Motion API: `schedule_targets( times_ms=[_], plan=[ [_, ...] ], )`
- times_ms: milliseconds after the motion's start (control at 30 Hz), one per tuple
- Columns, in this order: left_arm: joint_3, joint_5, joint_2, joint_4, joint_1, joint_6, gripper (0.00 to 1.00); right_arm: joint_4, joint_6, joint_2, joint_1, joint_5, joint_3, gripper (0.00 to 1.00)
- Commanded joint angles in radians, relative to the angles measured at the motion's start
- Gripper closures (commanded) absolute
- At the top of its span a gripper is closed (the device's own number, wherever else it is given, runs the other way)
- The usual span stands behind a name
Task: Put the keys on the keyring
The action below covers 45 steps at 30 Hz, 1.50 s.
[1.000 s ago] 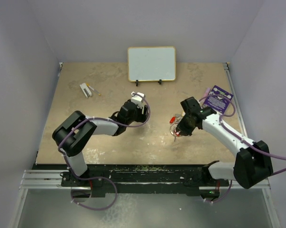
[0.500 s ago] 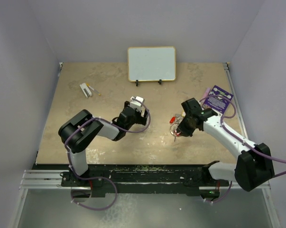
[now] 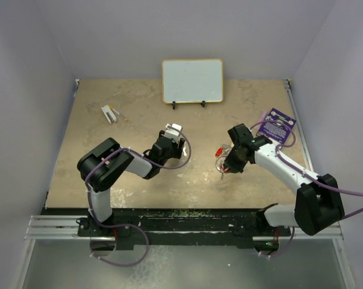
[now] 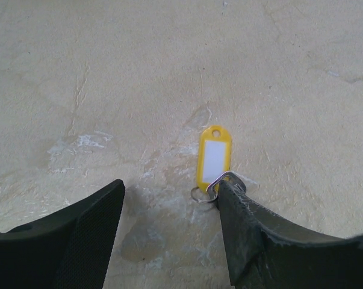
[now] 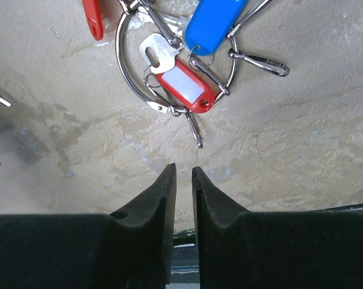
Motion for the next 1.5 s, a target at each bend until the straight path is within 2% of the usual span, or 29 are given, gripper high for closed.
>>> schedule_targets(
  times_ms=[0,200,333,367,400,500,667,733,933,1067,1200,1333,1467],
  plan=[
    [-0.005,0.023,0.01,0.038,-0.005,0.005,0.37,-0.012,-0.02,0.006,-0.006,0.016,0.049,0.8],
    [-0.01,0.056,0.005,0.016,-0.005,-0.003,0.56,-0.018,-0.015,-0.003,-0.006,0.025,0.046,0.8],
    [-0.015,0.057,-0.006,0.024,-0.005,0.01,0.9,-0.018,-0.012,-0.006,-0.006,0.025,0.04,0.8],
    [-0.015,0.053,-0.012,0.024,-0.005,0.011,0.95,-0.017,-0.011,-0.008,-0.006,0.025,0.039,0.8],
    [-0.015,0.05,-0.019,0.022,-0.005,0.012,0.96,-0.016,-0.01,-0.01,-0.006,0.025,0.036,0.8],
    [-0.013,0.068,-0.047,0.008,-0.004,0.008,0.96,-0.016,-0.009,-0.016,-0.006,0.027,0.029,0.8],
    [0.007,0.194,-0.141,-0.053,-0.005,-0.058,0.96,-0.013,-0.009,-0.03,-0.006,0.033,0.017,0.81],
    [0.051,0.24,-0.178,-0.149,-0.005,-0.104,0.96,-0.013,-0.011,-0.039,-0.006,0.035,0.014,0.81],
    [0.253,0.316,-0.191,-0.602,-0.002,-0.187,0.96,-0.009,-0.03,-0.067,-0.006,0.059,0.012,0.82],
    [0.262,0.249,-0.194,-0.665,0.007,-0.179,0.96,-0.007,-0.045,-0.074,-0.005,0.054,0.008,0.82],
    [0.294,0.194,-0.168,-0.741,0.032,-0.183,0.83,0.008,-0.053,-0.078,-0.006,0.039,-0.001,0.78],
    [0.362,0.175,-0.144,-0.874,0.053,-0.315,0.75,0.007,-0.069,-0.066,-0.006,0.044,0.01,0.74],
    [0.362,0.16,-0.143,-0.858,0.052,-0.401,0.69,0.001,-0.084,-0.038,-0.006,0.045,0.026,0.72]
  ],
)
